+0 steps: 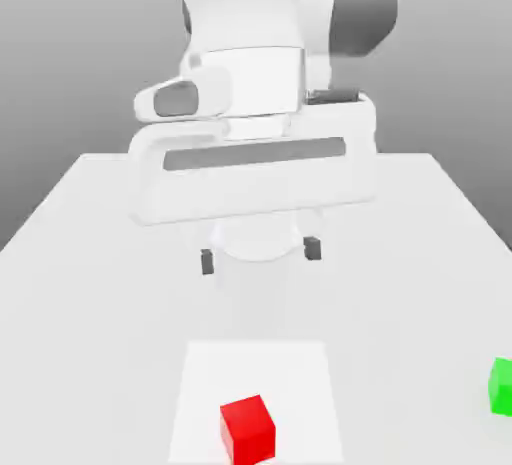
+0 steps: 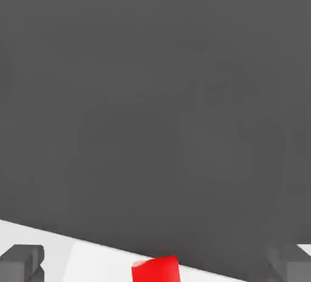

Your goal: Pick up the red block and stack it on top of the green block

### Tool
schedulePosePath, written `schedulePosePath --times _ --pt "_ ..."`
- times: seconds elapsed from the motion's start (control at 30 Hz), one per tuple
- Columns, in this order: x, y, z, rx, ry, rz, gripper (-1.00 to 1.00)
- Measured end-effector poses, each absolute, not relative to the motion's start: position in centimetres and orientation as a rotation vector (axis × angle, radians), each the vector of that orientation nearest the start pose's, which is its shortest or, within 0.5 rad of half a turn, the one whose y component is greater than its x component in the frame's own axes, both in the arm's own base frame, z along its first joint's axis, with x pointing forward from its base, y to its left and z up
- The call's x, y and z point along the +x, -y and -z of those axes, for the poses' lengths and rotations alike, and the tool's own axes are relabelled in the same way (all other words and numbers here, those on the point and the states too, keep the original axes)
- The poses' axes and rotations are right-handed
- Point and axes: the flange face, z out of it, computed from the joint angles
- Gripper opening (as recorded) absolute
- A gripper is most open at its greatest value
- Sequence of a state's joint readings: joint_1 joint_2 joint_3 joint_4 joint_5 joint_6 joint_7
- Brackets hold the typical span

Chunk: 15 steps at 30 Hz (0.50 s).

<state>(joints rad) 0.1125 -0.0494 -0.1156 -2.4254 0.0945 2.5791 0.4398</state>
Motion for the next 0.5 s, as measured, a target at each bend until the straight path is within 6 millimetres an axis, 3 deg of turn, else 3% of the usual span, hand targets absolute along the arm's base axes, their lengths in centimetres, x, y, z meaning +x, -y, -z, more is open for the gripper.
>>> schedulePosePath --times 0.2,0.37,0.4,0.5 --pt "48.6 0.8 -23.5 -3.044 -0.684 0.054 0.0" --pt "48.1 1.0 -16.4 -3.071 -0.66 0.003 0.0" --pt "48.0 1.0 -15.2 -3.072 -0.661 0.001 -1.0" --pt "48.0 1.0 -15.2 -3.072 -0.661 0.001 -1.0"
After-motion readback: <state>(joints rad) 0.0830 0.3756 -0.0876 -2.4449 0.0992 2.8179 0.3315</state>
